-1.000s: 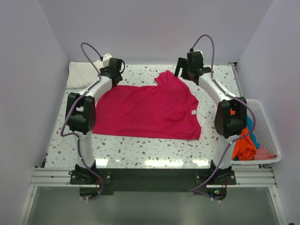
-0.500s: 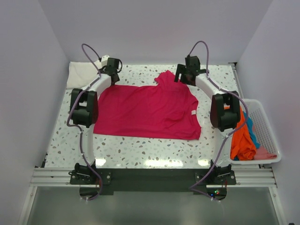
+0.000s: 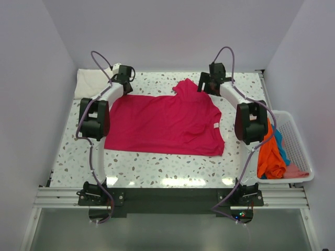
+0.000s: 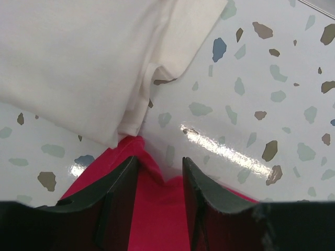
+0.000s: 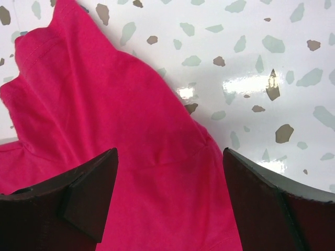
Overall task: Fold and stack the t-shirts
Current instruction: Fold the tshirt
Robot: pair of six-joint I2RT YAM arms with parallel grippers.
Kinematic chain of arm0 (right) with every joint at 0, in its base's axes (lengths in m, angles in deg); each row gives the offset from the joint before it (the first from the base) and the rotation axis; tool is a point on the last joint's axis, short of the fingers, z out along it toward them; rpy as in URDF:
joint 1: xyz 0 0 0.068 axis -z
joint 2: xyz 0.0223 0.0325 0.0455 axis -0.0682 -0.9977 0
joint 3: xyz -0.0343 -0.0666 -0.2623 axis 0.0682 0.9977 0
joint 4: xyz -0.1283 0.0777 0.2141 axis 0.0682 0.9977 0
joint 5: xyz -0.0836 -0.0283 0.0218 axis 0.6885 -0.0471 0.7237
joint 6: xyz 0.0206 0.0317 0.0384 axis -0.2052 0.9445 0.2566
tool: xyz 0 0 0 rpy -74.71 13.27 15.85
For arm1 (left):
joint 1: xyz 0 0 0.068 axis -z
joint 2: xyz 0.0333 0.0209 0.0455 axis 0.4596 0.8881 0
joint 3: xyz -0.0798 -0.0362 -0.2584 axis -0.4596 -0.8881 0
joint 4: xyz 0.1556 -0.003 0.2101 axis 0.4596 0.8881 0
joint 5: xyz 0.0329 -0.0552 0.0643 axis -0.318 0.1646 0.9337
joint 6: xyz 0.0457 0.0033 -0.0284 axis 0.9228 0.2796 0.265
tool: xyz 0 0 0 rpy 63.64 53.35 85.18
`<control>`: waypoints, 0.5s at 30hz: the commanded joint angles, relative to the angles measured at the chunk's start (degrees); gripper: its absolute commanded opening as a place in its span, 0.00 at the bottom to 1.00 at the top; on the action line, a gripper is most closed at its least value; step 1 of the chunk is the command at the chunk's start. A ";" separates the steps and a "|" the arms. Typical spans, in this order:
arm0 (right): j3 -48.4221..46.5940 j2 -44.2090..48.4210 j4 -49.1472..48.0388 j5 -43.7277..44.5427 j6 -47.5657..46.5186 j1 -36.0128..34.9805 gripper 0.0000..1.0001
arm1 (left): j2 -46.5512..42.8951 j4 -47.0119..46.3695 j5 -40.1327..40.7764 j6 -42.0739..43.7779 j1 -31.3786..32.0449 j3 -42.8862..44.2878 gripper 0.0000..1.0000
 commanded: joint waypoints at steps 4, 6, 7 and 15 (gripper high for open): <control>-2.72 -1.83 -0.60 0.34 -0.50 1.71 0.84 | 0.70 -0.28 -0.23 -1.71 -0.47 2.05 0.41; -3.16 -2.35 -0.51 -0.10 -0.50 1.80 0.83 | 0.70 -0.19 -0.05 -1.63 -0.64 2.22 0.39; -3.25 -2.62 -0.51 -0.28 -0.41 1.97 0.84 | 0.78 -0.28 -0.05 -1.63 -0.73 2.40 0.37; -4.83 -4.64 0.02 -0.98 0.12 2.06 0.76 | 1.14 -0.19 -0.66 -1.27 -1.61 2.92 0.19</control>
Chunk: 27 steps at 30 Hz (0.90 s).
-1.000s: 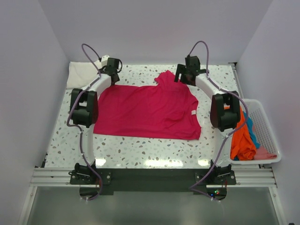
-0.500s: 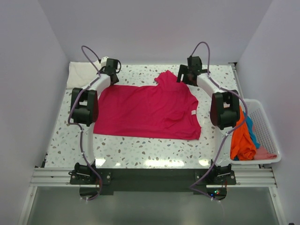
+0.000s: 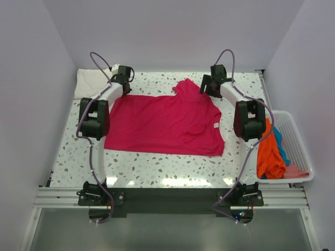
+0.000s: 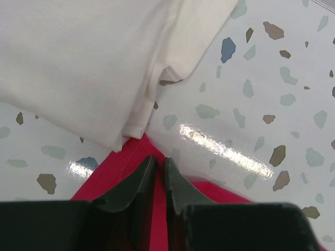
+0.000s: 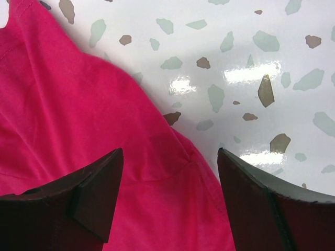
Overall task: Fold and stack the t-shirts
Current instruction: Fold the tshirt
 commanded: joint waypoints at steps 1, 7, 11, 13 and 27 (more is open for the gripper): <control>-2.84 -0.71 -0.40 -0.46 0.21 0.09 0.75 | 0.50 -0.56 -0.43 -0.38 -1.26 2.84 0.17; -2.05 -1.06 -0.22 0.06 1.00 0.18 0.52 | -0.02 -0.74 -0.60 -0.03 -1.61 2.84 0.10; -2.14 -1.41 0.74 0.77 1.35 0.36 0.43 | -0.73 -1.18 -0.95 0.32 -1.79 2.84 0.08; -2.14 -1.68 0.84 0.86 1.53 0.53 0.41 | -0.90 -1.35 -0.95 0.50 -1.87 2.84 0.06; -3.45 -2.73 2.68 -0.72 2.93 1.58 0.01 | -2.66 -2.76 -1.30 1.20 -2.58 1.96 0.00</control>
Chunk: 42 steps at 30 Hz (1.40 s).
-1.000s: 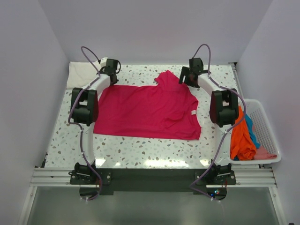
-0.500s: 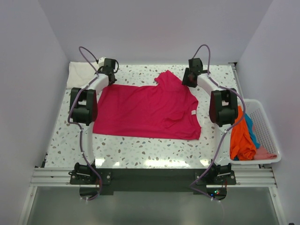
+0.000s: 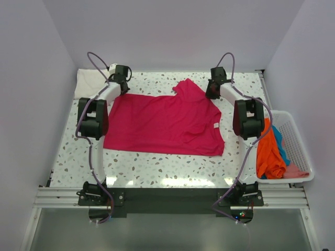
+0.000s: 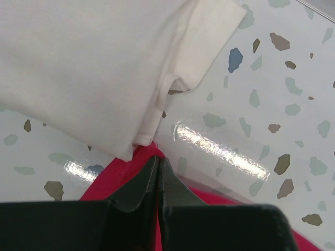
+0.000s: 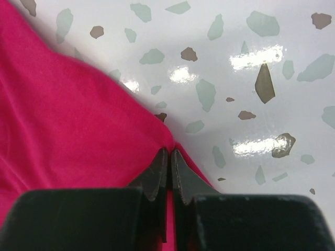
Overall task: Fold and stack the t-shirts
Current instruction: Fold the tshirt
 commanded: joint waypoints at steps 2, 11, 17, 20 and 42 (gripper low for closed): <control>-2.95 0.79 2.09 -1.32 1.14 1.52 0.00 | -3.25 -3.24 -0.30 1.53 -1.33 1.30 0.00; -2.43 3.86 2.62 0.09 1.76 3.46 0.00 | -4.05 -5.44 -2.76 2.50 -1.95 1.83 0.00; -2.52 4.92 3.06 0.53 1.93 4.16 0.00 | -3.61 -7.02 -4.69 3.03 -1.95 3.14 0.00; -2.16 6.15 2.10 0.35 1.93 4.34 0.00 | -3.17 -7.20 -5.13 3.29 -1.95 4.38 0.00; 14.70 22.23 -2.04 -4.21 2.90 4.25 0.00 | -15.46 -11.50 -5.75 -0.22 -3.53 -10.99 0.00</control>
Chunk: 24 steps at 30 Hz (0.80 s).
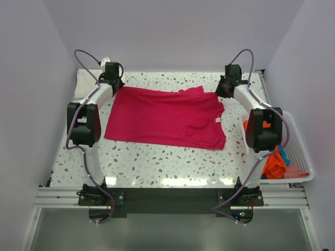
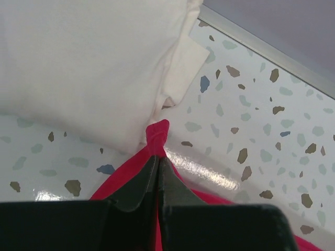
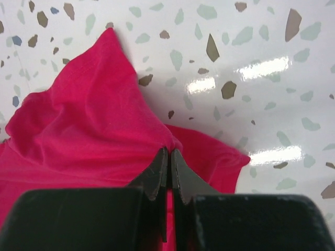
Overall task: Fold and stack the t-shirts
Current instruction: Fold the tshirt
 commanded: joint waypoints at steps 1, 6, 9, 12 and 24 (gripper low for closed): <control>3.04 5.49 -1.38 -1.44 1.04 0.31 0.00 | -6.07 -3.11 0.30 -1.79 -0.95 -3.35 0.00; 10.33 10.41 -3.14 -1.97 2.45 -0.47 0.00 | -10.46 -2.94 0.83 -3.47 -1.30 -9.93 0.00; 13.85 13.23 -3.14 -2.24 2.97 -1.35 0.00 | -13.28 -2.32 1.36 -4.43 -1.48 -13.19 0.00; 18.33 16.21 -4.02 -2.41 3.50 -1.97 0.00 | -16.00 -1.71 1.71 -5.31 -1.57 -16.79 0.00; 35.20 27.47 -7.62 -2.76 6.14 -3.73 0.00 | -26.20 -0.21 1.71 -12.95 -1.57 -33.92 0.00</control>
